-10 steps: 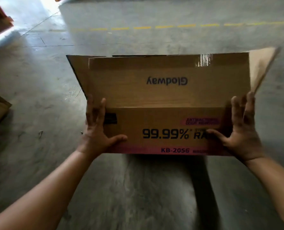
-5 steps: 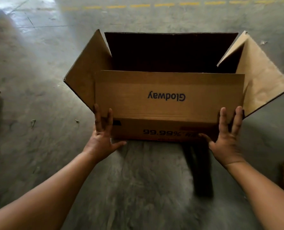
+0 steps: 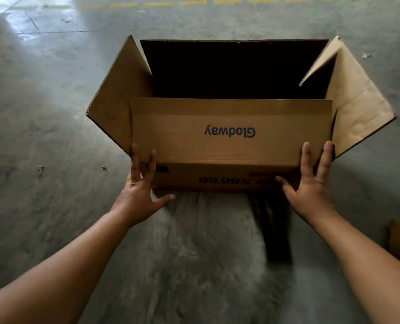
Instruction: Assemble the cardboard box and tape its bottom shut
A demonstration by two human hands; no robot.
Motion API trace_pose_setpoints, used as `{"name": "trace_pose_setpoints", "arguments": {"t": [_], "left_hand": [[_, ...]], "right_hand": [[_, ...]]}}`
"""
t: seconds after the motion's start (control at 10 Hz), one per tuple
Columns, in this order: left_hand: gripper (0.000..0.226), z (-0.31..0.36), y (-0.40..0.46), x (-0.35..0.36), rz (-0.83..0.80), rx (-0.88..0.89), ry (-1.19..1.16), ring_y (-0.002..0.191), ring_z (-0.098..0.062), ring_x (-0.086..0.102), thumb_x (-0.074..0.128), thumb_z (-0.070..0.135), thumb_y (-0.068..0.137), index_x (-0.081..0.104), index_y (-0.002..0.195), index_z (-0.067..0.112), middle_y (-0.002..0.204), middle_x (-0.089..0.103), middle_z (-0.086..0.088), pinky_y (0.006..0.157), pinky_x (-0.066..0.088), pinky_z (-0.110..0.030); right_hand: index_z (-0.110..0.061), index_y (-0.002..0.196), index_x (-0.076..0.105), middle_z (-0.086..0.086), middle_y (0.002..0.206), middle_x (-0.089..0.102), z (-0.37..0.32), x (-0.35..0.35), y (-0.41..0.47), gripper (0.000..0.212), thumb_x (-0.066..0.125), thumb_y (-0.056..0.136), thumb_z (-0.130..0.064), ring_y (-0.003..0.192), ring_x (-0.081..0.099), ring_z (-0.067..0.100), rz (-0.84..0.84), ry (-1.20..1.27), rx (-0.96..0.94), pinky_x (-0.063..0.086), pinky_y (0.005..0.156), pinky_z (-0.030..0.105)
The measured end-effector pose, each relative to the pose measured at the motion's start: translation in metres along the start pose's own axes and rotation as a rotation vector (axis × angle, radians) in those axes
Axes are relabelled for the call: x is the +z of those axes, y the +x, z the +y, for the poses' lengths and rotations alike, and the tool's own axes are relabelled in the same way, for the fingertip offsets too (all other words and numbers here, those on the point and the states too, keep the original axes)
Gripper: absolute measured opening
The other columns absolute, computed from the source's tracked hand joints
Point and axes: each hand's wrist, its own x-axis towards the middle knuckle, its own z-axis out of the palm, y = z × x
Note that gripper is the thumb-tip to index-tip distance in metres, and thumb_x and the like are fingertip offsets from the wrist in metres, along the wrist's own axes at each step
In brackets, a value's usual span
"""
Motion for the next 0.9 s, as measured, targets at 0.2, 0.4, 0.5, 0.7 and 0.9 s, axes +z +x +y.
{"name": "trace_pose_setpoints", "arguments": {"t": [0.2,0.4,0.5,0.7,0.9], "left_hand": [[0.109,0.002,-0.006,-0.011,-0.049,-0.052,0.136,0.147,-0.037,-0.018,0.054,0.073,0.08,-0.03,0.145,0.046,0.146,-0.053,0.004,0.118,0.017,-0.055],[0.095,0.025,-0.004,-0.026,0.119,-0.14,0.298,0.137,-0.034,-0.043,0.026,0.081,0.084,-0.019,0.153,0.033,0.152,-0.045,-0.007,0.112,-0.016,-0.064],[0.095,0.053,0.002,-0.037,0.172,-0.15,0.309,0.136,-0.033,-0.044,0.029,0.078,0.086,-0.016,0.155,0.03,0.152,-0.044,-0.008,0.11,-0.019,-0.063],[0.092,0.083,0.026,-0.069,0.106,0.039,0.43,0.141,-0.027,-0.038,0.02,0.079,0.085,0.005,0.157,0.025,0.159,-0.032,-0.009,0.117,-0.013,-0.054],[0.102,0.1,0.044,-0.158,-0.223,0.353,0.529,0.152,-0.019,0.005,0.006,0.085,0.069,0.011,0.156,0.034,0.166,0.004,0.0,0.121,0.013,-0.038]], "right_hand": [[-0.043,0.145,-0.019,-0.003,0.149,-0.039,-0.009,-0.007,-0.005,0.097,0.053,0.082,-0.058,0.144,-0.003,0.034,-0.107,-0.047,0.077,0.022,0.111,0.053],[-0.037,0.143,-0.025,0.002,0.149,-0.039,-0.035,-0.021,0.005,0.09,0.029,0.081,-0.075,0.141,-0.004,0.047,-0.21,-0.219,0.214,0.018,0.111,0.057],[-0.038,0.144,-0.024,0.0,0.149,-0.04,-0.064,-0.034,0.015,0.091,0.028,0.08,-0.077,0.139,-0.012,0.048,-0.277,-0.275,0.318,0.019,0.108,0.062],[-0.036,0.148,-0.014,0.006,0.157,-0.021,-0.112,-0.073,0.051,0.096,0.034,0.077,-0.079,0.139,0.004,0.051,-0.429,-0.357,0.407,0.027,0.105,0.059],[-0.035,0.15,0.002,0.008,0.155,0.024,-0.124,-0.15,0.078,0.098,0.026,0.07,-0.086,0.135,0.036,0.03,-0.392,-0.258,0.157,0.036,0.104,0.044]]}}
